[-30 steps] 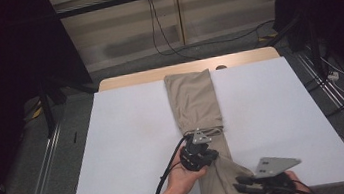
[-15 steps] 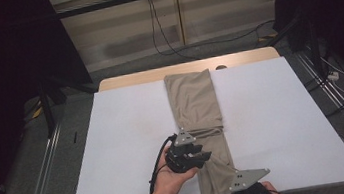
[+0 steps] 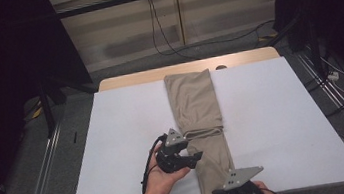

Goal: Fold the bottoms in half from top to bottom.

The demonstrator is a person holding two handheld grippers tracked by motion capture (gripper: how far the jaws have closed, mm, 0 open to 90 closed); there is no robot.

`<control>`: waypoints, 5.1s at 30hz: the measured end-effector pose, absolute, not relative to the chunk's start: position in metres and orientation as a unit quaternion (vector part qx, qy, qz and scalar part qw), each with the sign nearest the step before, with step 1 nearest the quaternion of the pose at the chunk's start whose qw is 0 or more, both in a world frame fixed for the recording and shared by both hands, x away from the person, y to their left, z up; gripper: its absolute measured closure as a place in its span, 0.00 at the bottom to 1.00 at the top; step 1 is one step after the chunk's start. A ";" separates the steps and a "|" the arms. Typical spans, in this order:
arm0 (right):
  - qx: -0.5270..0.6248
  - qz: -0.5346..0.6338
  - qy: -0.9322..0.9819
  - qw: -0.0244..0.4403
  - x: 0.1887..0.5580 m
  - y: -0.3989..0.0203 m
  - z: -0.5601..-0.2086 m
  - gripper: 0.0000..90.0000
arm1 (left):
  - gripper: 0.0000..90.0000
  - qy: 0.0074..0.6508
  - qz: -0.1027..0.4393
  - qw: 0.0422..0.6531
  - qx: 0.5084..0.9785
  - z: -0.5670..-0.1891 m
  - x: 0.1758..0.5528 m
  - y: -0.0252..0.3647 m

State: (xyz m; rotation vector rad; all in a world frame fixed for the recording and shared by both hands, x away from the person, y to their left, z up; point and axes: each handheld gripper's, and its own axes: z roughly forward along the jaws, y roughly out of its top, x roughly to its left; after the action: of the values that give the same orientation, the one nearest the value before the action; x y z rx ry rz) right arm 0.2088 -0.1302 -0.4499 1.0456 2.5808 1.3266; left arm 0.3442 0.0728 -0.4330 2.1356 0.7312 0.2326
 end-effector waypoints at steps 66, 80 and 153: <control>0.384 0.434 0.799 0.160 0.361 -0.189 -0.431 0.89 | 0.93 0.305 0.076 0.451 0.836 -0.421 0.389 0.084; 0.374 0.454 0.799 0.130 0.288 -0.200 -0.415 0.89 | 0.93 0.250 0.041 0.453 0.855 -0.404 0.324 0.087; 0.428 0.448 0.766 0.170 0.435 -0.203 -0.416 0.32 | 0.15 0.378 0.140 0.453 0.795 -0.416 0.486 0.102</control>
State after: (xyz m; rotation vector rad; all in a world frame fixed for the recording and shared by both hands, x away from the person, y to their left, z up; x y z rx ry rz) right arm 0.4352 -0.2029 -0.4157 1.2151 2.1780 1.2742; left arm 0.4864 0.1021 -0.4158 1.9625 0.9339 0.3455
